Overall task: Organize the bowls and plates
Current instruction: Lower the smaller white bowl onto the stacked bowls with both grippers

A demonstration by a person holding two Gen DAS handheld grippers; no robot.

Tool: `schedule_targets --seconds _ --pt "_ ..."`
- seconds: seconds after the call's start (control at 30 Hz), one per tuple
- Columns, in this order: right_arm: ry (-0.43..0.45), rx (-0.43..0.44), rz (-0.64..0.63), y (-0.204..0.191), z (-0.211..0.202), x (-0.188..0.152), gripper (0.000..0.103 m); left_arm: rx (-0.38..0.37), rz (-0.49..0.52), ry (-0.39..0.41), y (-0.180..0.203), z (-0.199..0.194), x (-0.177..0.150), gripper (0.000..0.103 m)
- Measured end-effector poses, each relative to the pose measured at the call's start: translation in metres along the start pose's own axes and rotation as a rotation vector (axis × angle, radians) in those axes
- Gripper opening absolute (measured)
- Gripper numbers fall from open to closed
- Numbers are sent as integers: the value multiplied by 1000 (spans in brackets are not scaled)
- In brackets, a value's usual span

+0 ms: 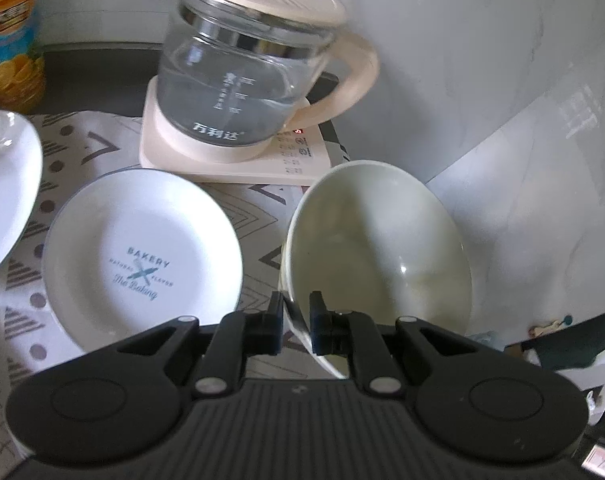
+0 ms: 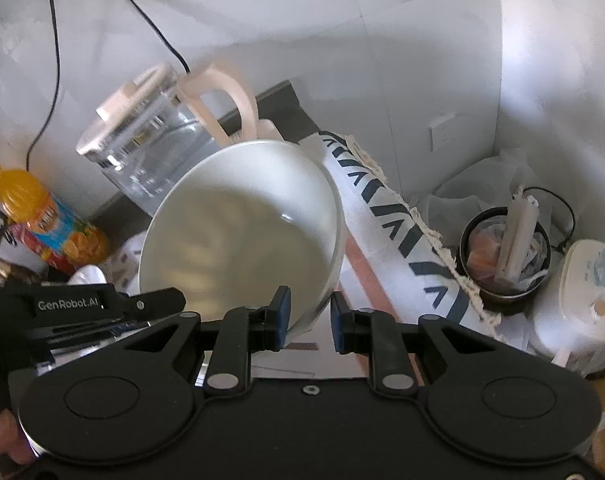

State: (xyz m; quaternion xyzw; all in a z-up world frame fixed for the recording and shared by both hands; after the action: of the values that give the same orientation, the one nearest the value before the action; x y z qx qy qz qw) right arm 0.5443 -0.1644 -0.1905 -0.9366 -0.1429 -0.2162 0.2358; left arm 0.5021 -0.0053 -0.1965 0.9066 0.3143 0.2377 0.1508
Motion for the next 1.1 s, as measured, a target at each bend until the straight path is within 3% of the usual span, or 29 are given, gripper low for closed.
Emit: schedule_targets --seconds 0.5,0.67,1.1 --pt "51 23 220 -27 -37 -46 18 -58 -170 -1 -40 -55 -28 9" --pt "44 27 308 -35 -45 -66 17 -60 -192 -16 -56 -68 -40 9" --pt "11 9 394 -59 -57 -108 16 -60 -193 -80 -91 -93 -66 9"
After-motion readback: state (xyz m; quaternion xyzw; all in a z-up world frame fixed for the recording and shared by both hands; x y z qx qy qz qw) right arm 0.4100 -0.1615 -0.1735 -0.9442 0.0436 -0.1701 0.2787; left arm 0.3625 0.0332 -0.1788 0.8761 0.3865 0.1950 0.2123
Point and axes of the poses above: each gripper's, at about its wrist camera, not at the fingertips, and z roughly the way its jaws point, y to its right, x to its top, the point moved 9 cm from there along z, roughly the way its jaws point, and after that the axes turned 4 degrees about -y, right-handed, at the moved point
